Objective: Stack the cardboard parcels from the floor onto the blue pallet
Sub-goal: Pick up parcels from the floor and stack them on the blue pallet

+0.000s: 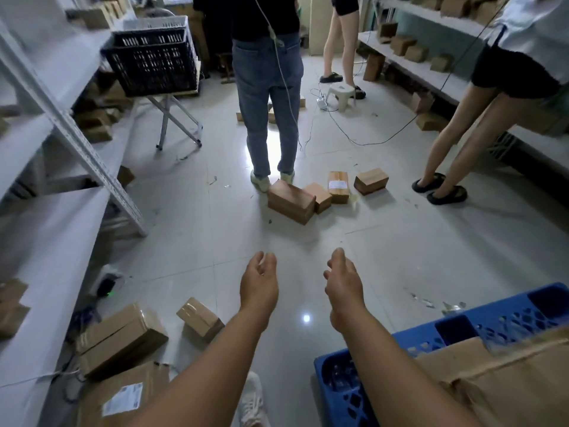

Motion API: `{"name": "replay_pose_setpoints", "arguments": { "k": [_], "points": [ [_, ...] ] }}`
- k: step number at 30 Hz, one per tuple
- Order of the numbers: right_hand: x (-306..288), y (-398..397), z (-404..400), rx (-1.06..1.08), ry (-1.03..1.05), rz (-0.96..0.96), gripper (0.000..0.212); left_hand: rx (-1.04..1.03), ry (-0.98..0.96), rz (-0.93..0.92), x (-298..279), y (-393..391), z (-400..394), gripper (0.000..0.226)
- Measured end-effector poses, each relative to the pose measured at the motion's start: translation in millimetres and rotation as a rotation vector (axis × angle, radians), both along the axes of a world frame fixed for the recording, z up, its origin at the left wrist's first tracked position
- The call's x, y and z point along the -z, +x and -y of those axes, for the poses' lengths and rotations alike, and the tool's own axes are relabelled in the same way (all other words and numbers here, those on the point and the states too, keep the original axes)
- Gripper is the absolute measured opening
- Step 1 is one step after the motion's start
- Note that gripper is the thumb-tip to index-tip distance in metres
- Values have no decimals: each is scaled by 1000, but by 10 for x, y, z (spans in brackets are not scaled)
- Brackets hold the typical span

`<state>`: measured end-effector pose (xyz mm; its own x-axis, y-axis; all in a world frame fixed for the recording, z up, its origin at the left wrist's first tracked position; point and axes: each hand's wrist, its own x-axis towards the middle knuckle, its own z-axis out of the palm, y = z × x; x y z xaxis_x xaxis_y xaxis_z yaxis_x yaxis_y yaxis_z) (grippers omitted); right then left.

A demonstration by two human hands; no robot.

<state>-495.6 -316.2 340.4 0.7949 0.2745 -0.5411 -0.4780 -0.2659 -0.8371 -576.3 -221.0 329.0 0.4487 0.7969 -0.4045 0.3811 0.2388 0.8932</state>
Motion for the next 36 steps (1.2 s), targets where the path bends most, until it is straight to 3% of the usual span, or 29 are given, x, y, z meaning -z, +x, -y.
{"name": "replay_pose_setpoints", "arguments": {
  "k": [8,13,26,36],
  "points": [
    [108,667,-1148,57,-22,4,56,42,-37,-7,100,655,-1224,51],
    [313,839,-1880,-16,-83,-83,58,-19,-85,-56,288,718,-1899,53],
    [1247,567,-3545,-447,-193,-192,53,-477,-159,-276,1262,0,-3018,51],
    [2503,129,-4241,-764,-319,-221,49,-712,-275,-427,2567,-715,-3330,56]
  ]
}}
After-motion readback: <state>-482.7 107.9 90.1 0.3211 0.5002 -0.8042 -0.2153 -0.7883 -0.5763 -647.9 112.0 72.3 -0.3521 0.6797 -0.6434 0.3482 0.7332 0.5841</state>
